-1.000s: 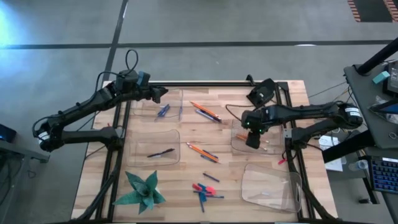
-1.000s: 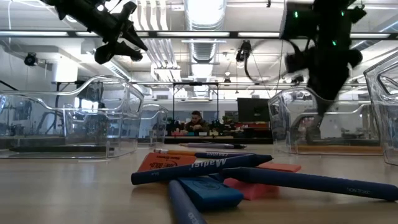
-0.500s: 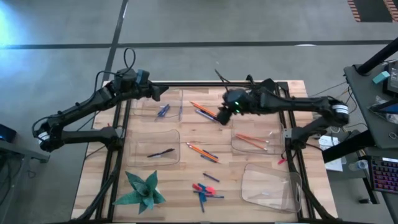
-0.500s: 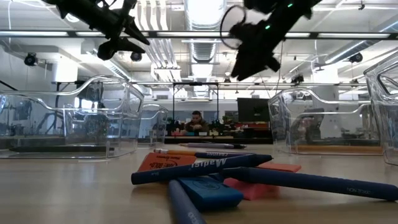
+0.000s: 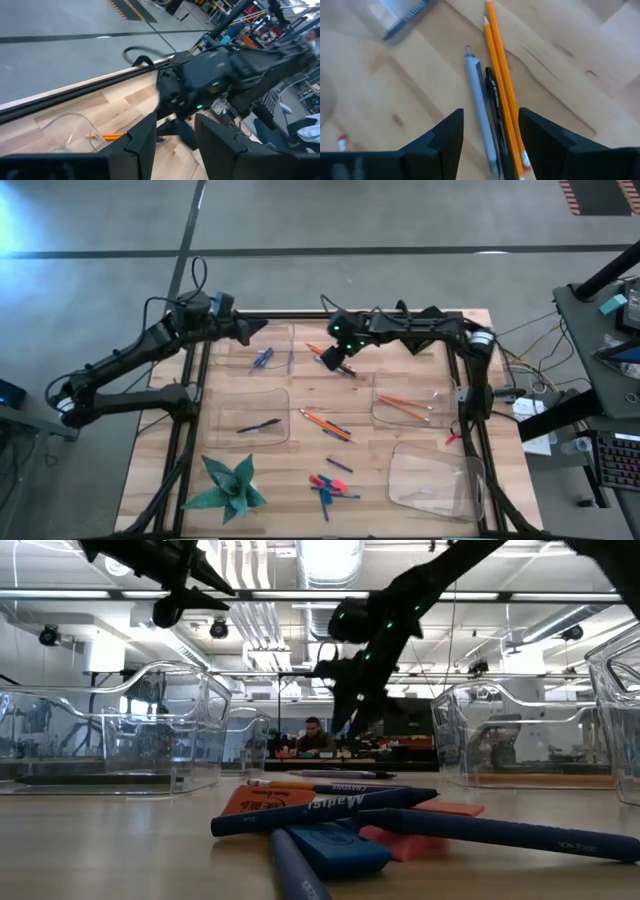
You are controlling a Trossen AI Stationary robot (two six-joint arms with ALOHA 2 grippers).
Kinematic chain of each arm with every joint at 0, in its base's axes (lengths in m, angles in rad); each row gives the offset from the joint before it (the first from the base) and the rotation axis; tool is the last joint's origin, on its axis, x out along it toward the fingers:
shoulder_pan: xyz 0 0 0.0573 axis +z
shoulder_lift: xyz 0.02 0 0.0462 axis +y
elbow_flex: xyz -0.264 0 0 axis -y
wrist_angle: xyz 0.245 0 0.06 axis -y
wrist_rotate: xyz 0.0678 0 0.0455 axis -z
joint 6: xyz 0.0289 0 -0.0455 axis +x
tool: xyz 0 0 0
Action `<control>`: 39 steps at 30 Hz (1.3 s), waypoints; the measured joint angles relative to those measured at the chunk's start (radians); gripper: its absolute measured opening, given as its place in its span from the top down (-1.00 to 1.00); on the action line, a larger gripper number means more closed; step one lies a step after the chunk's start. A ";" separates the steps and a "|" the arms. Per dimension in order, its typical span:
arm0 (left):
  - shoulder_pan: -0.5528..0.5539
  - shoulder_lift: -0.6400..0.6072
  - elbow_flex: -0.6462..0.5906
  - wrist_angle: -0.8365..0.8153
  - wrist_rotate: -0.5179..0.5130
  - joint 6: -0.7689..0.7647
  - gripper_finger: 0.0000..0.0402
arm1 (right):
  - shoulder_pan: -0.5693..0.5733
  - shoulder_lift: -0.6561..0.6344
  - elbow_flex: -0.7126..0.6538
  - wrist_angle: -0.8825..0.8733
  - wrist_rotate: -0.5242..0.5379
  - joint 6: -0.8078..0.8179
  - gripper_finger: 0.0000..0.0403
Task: Sort crayons/erasers/pens/pencils in bins
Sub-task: Put the orange pencil into the middle right transparent bin
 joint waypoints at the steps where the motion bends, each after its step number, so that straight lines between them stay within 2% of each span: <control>1: 0.000 -0.005 0.000 0.000 0.000 0.000 0.40 | 0.000 0.028 0.024 -0.009 0.003 0.001 0.11; 8: 0.000 -0.028 0.000 -0.002 0.001 0.000 0.40 | -0.001 0.151 0.165 -0.055 0.035 -0.031 0.15; 12: 0.000 -0.031 -0.001 -0.002 0.001 0.000 0.40 | -0.005 0.181 0.206 -0.057 0.111 -0.062 0.17; 15: 0.000 -0.030 -0.002 -0.002 0.001 0.000 0.40 | -0.017 0.207 0.223 -0.062 0.120 -0.060 0.19; 33: 0.000 -0.025 -0.010 -0.002 0.000 0.003 0.40 | -0.032 0.264 0.218 -0.067 0.158 -0.065 0.20; 39: 0.000 -0.025 -0.010 -0.002 0.000 0.003 0.40 | -0.034 0.264 0.207 -0.068 0.161 -0.127 0.20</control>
